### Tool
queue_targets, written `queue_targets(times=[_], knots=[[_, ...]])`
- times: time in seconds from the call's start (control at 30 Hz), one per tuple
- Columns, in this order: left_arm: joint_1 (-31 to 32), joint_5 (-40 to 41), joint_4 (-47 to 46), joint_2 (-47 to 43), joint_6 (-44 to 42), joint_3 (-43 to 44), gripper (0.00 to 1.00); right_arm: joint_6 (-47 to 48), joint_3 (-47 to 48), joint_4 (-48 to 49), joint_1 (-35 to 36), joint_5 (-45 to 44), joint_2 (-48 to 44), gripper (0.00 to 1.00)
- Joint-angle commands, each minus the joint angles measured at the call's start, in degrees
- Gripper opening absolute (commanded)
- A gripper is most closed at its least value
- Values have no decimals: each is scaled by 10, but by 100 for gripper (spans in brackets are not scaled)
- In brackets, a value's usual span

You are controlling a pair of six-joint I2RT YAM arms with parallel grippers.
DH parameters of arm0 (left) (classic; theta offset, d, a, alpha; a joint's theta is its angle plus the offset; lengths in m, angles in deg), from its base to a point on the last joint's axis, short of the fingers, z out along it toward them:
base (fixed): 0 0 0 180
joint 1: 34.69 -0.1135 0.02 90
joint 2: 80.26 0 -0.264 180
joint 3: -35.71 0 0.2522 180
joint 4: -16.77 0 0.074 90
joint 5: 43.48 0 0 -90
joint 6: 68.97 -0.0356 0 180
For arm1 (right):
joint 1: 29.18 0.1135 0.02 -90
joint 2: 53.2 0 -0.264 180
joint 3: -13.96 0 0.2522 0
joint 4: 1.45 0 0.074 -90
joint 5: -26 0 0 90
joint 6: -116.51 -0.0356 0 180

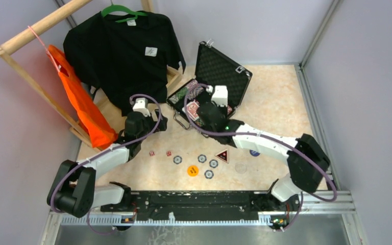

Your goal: Pack up texas hold em set

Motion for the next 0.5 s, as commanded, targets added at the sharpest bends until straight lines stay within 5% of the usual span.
queue_targets(times=[0.0, 0.07, 0.1, 0.13, 0.27, 0.47], knots=[[0, 18, -22, -2, 45, -13, 99, -197, 161, -250, -16, -108, 67, 0], [0, 36, -15, 3, 56, -10, 99, -220, 170, -254, -35, -18, 74, 8], [0, 48, -7, 4, 63, -8, 99, -227, 155, -227, -46, 44, 67, 34], [0, 56, 0, 3, 67, -6, 98, -233, 129, -171, -57, 99, 53, 45], [0, 72, 8, -6, 74, -11, 92, -286, 81, -124, -73, 165, 46, 40], [0, 88, 29, -7, 82, -3, 90, -313, 91, -137, -85, 219, 83, 50]])
